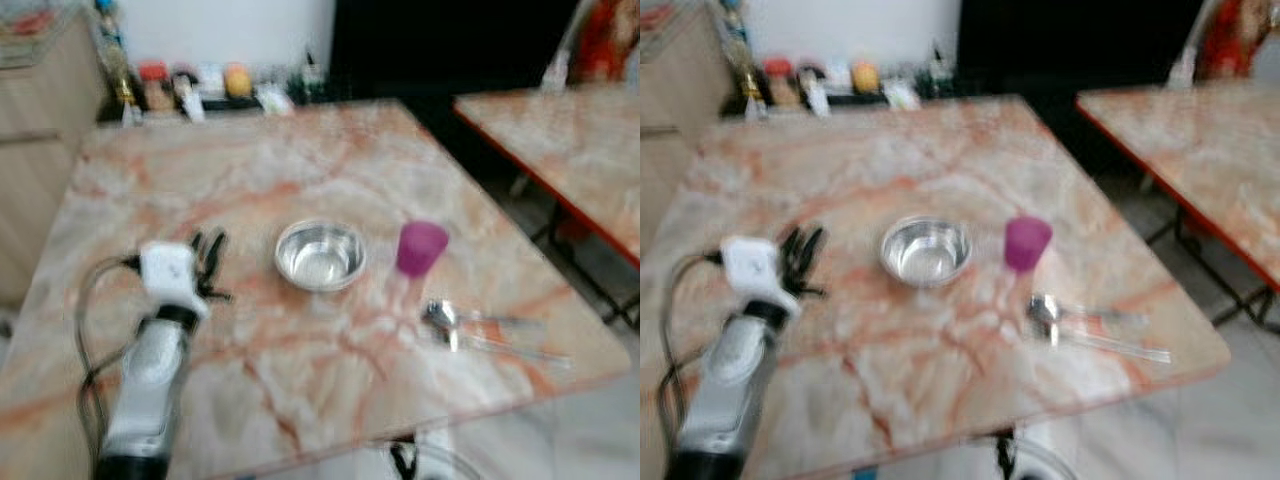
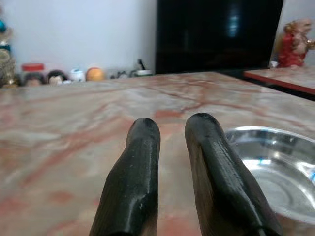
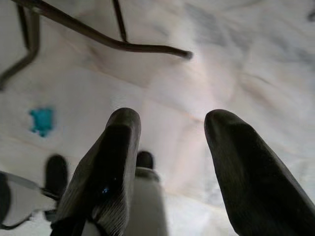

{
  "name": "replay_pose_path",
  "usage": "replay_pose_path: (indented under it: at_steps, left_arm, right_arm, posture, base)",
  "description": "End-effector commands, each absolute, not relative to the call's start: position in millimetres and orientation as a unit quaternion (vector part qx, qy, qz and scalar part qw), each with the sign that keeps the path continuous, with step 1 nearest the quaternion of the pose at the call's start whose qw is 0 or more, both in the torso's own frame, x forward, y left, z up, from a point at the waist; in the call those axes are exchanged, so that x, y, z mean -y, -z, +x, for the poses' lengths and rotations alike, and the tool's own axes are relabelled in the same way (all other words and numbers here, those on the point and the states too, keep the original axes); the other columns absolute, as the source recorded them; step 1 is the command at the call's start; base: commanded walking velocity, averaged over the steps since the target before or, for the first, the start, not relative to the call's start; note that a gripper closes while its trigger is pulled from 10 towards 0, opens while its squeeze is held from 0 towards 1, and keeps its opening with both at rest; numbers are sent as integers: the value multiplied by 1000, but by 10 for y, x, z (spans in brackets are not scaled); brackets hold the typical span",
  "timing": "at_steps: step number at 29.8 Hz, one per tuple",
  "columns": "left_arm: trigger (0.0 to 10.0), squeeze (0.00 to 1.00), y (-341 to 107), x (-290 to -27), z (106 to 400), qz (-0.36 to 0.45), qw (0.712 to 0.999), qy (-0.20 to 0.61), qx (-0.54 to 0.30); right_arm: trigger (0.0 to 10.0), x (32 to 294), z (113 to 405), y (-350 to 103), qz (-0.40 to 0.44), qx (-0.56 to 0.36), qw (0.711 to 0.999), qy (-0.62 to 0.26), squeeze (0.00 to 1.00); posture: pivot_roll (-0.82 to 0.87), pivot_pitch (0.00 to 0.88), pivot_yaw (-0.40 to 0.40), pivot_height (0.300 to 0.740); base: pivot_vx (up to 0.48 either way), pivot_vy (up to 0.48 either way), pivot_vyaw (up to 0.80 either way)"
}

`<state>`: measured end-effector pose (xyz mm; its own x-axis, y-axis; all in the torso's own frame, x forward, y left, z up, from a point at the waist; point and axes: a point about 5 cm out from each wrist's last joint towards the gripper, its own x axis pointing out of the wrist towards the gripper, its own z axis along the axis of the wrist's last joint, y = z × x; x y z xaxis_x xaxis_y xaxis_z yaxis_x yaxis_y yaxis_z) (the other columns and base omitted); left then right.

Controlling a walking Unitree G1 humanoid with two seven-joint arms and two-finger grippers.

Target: Setting the table

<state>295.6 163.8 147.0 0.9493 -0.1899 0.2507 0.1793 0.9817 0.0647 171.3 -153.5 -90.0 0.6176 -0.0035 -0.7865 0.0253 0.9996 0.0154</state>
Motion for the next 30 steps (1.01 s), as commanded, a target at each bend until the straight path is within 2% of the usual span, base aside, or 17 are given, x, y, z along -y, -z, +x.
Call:
replay_pose_path:
  at_steps: [1, 7, 9, 13, 18, 26, 30]
  left_arm:
    - [10000, 0, -1462, -1738, 2929, 22, 989, 80, 123]
    - [10000, 0, -1462, -1739, 2939, 11, 990, 79, 118]
    - [10000, 0, -1462, -1686, 2974, -40, 990, 95, 93]
    - [10000, 0, -1467, -1524, 2975, -78, 984, 147, 63]
    - [10000, 0, -1499, -1478, 2964, -60, 985, 147, 72]
    - [10000, 0, -1501, -1551, 2970, -54, 988, 130, 66]
    - [10000, 0, -1513, -1574, 2982, -50, 989, 125, 67]
  right_arm:
    - [10000, 1460, 1716, 901, 18, -438, 899, 0, 0]
    - [10000, 1460, 1716, 901, 17, -438, 899, -1, 0]
    - [10000, 1460, 1714, 902, 16, -439, 899, -2, 0]
    - [10000, 1456, 1709, 904, 15, -440, 898, -3, 0]
    - [10000, 1450, 1704, 906, 15, -440, 898, -4, 0]
    - [10000, 1448, 1701, 908, 14, -440, 898, -4, 0]
    - [10000, 1448, 1704, 907, 12, -441, 898, -7, 0]
  posture:
    - [160, 0, -50, 728]
    - [159, 0, -49, 728]
    - [159, 0, -49, 728]
    - [158, 0, -45, 728]
    - [159, 0, -43, 728]
    - [160, 0, -43, 728]
    - [161, 0, -44, 728]
  base:
    - [0, 0, 0]
    - [0, 0, 0]
    - [0, 0, 0]
    - [0, 0, 0]
    - [0, 0, 0]
    - [0, -435, 0]
    - [0, 0, 0]
